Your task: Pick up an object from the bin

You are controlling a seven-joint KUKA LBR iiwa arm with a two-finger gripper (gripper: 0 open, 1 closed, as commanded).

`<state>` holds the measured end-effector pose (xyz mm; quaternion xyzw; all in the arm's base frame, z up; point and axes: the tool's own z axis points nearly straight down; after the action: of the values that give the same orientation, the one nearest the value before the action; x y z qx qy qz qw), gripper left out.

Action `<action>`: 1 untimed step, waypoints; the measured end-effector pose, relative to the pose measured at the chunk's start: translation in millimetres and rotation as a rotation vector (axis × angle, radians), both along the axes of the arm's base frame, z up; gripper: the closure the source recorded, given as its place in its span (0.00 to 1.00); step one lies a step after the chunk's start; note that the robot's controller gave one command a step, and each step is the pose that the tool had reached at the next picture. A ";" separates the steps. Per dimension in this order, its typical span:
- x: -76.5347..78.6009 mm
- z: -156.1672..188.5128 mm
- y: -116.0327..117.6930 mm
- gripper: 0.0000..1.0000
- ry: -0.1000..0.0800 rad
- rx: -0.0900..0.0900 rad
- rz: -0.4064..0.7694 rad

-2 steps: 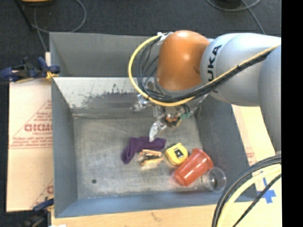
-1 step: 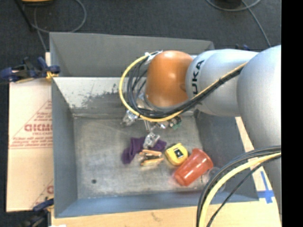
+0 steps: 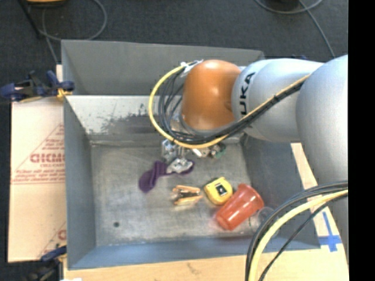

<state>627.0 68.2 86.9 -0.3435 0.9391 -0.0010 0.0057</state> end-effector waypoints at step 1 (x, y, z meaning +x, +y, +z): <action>0.0 0.0 0.0 1.00 0.000 0.000 0.000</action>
Offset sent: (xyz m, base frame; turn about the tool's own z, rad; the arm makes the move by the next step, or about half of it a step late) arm 0.0000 0.0000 0.0552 0.0000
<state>627.0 68.3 86.9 -0.3434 0.9392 -0.0010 0.0057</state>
